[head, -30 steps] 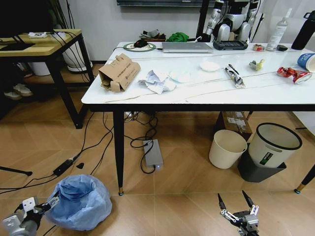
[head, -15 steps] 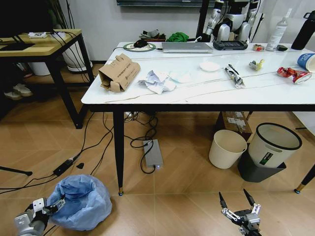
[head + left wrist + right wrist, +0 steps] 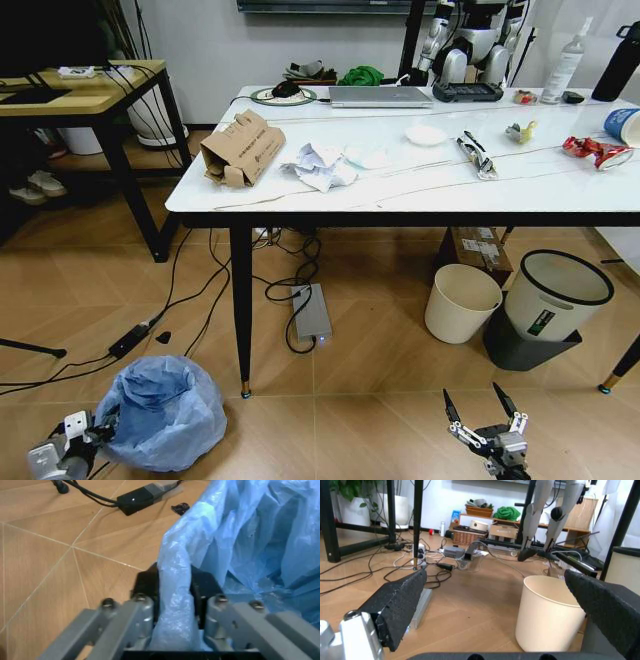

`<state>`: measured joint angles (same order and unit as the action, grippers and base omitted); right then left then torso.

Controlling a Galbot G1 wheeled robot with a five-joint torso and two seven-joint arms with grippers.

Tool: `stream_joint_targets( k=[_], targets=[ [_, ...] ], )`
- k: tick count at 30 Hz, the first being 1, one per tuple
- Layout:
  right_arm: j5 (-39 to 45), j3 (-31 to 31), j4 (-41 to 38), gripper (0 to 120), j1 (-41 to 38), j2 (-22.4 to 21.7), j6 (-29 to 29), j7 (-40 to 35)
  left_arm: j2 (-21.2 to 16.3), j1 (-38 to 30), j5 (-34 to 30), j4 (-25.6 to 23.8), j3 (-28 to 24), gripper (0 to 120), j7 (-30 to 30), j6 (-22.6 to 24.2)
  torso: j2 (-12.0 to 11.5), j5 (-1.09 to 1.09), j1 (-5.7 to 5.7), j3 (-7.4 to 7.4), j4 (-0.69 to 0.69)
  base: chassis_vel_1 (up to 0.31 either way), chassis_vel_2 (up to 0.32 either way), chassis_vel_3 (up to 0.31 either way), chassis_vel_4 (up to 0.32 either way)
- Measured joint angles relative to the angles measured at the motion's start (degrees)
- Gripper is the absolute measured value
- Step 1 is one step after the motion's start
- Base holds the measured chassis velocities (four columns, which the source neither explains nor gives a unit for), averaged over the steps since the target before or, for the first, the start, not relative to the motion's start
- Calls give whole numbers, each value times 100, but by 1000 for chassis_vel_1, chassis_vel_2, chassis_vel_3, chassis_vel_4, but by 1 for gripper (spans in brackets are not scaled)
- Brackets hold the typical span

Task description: Pick up the trash bin and place the trash from the table into it.

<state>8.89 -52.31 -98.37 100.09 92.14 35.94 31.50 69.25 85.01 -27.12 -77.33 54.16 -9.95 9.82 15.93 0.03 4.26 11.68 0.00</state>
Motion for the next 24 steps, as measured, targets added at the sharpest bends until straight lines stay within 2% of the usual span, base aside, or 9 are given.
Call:
stream_joint_targets(
  k=[3, 10, 12, 16, 18, 23, 24],
  targets=[
    [2, 0, -4, 100, -3, 0, -7, 3, 17, 8, 14, 1, 1, 1, -38, -39, 0, 0, 0, 1, 0, 0, 0, 0, 0],
    [1, 12, -9, 100, -16, 0, -21, 12, 128, 171, -27, -157, -58, 0, -277, -428, 0, -6, 1, 2, 0, 0, 0, 0, 0],
    [0, 18, -10, 100, -14, 0, -26, 16, 226, 304, 16, -388, -163, 0, -256, -612, 0, -11, 2, 2, 0, 0, 0, 0, 0],
    [-6, 22, -31, 100, -3, 0, -37, 25, 385, 594, 232, -773, -363, 0, -150, -1144, 0, -5, 2, 2, 0, 0, 0, 0, 0],
    [-7, 22, -40, 100, 2, 0, -38, 26, 409, 661, 232, -851, -402, 0, -178, -1223, 0, -6, 2, 2, -1, 0, 0, 0, 0],
    [-8, 9, -63, 100, 29, 0, -39, 28, 545, 1221, 112, -1630, -726, 0, -226, -1276, 1, -4, 2, 2, -1, 0, 0, 0, 0],
    [-8, 9, -63, 100, 29, 0, -39, 28, 545, 1221, 112, -1630, -726, 0, -226, -1276, 1, -4, 2, 2, -1, 0, 0, 0, 0]
  ],
)
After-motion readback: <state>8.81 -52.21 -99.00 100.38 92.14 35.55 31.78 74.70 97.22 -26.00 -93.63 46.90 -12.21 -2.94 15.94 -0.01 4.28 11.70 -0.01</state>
